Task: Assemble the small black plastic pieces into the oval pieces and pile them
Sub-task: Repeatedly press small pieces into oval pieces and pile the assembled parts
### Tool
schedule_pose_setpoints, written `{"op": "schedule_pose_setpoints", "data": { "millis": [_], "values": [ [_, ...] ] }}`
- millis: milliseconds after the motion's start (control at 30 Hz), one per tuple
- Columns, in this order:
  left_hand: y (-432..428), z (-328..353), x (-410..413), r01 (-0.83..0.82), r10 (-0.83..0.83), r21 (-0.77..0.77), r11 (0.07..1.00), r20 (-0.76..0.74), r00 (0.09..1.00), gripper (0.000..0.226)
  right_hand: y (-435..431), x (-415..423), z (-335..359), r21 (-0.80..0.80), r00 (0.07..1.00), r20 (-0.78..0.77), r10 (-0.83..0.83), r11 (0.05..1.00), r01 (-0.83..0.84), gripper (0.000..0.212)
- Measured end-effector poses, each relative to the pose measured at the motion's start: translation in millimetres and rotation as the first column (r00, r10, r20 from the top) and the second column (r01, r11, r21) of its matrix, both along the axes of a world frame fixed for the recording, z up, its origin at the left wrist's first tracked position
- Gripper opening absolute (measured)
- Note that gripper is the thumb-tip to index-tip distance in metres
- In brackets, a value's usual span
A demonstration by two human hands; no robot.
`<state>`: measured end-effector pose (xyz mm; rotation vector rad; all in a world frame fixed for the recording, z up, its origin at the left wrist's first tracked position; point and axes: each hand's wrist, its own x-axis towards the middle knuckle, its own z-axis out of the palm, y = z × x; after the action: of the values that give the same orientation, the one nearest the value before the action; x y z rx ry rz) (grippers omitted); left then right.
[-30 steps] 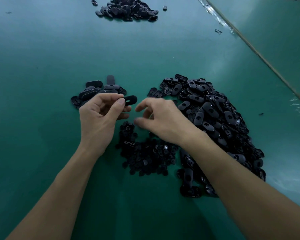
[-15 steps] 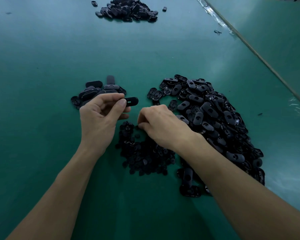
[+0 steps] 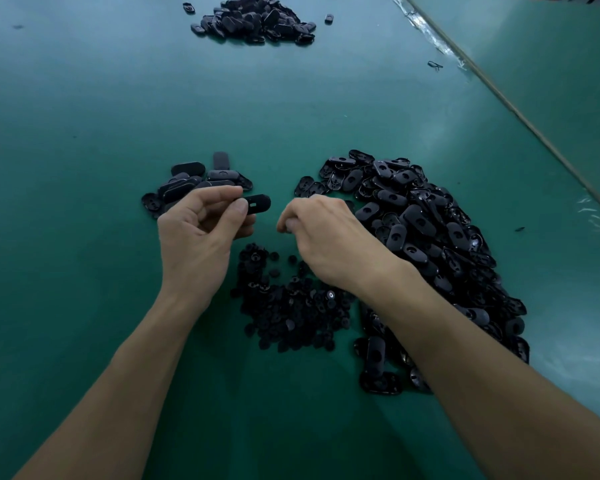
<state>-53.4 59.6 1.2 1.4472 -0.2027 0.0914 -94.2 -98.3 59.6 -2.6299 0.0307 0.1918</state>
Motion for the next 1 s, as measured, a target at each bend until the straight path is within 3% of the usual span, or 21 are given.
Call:
{"op": "schedule_pose_setpoints", "data": {
  "millis": [300,667,1000],
  "values": [
    [-0.7,0.6,0.0,-0.001,0.001,0.01,1.0,-0.022,1.0,0.012,7.7,-1.9,12.0,0.141,0.999,0.041,0.018,0.99,-0.023,0.009],
    [-0.4,-3.8,-0.6,0.056,-0.06,0.08,0.995,0.048,0.997,0.01,12.0,0.0,10.3,0.244,0.983,0.185,-0.013,0.969,-0.033,0.012],
    [-1.5,-1.4,-2.6,0.099,-0.099,-0.011,0.995,0.033,0.995,0.015,10.2,1.8,5.6,0.266,0.935,0.326,-0.143,0.962,0.055,0.013]
  ]
}}
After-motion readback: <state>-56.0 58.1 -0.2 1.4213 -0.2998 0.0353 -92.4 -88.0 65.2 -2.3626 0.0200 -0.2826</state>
